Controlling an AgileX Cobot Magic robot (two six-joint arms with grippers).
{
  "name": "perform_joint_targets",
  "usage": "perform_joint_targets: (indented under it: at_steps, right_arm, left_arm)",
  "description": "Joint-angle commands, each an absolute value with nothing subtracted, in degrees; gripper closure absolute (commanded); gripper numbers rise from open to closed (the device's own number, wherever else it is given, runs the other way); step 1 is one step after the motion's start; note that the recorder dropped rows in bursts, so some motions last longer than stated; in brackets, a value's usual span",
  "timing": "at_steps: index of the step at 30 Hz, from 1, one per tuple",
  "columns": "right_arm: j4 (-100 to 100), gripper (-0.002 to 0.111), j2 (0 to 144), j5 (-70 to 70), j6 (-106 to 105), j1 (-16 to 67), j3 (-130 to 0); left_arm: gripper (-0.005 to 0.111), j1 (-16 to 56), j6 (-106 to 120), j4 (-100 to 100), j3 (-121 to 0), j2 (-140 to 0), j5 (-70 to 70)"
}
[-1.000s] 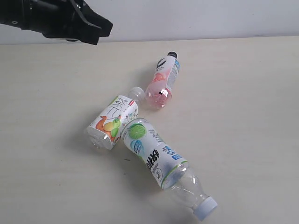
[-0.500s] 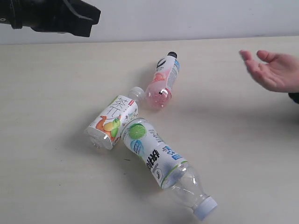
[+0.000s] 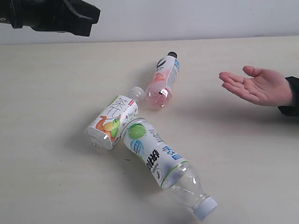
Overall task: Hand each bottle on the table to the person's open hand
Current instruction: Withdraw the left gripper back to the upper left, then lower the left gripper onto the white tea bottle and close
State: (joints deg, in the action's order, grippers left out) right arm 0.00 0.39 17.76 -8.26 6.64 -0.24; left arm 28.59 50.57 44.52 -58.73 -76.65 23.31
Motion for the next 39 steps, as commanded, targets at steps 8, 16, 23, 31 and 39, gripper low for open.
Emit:
perform_joint_targets:
  at_steps: [8, 16, 23, 31, 39]
  right_arm:
    - [0.0, 0.108, 0.0, 17.4, -8.2, 6.7, 0.0]
    - [0.0, 0.108, 0.0, 17.4, -8.2, 6.7, 0.0]
    - [0.0, 0.108, 0.0, 17.4, -8.2, 6.7, 0.0]
    - [0.0, 0.108, 0.0, 17.2, -8.2, 6.7, 0.0]
    - [0.0, 0.108, 0.0, 17.0, -8.2, 6.7, 0.0]
  left_arm:
    - [0.107, 28.6, 52.2, 44.7, -59.3, -78.0, 24.9]
    - [0.107, 28.6, 46.5, 40.2, -72.4, -86.5, 30.5]
    - [0.107, 30.0, 7.8, -1.0, -90.8, -98.2, 51.0]
    - [0.107, 37.2, 2.1, -5.1, -93.1, -101.0, 61.0]
    - [0.049, 37.2, 2.5, 1.5, -93.1, -108.0, 60.9]
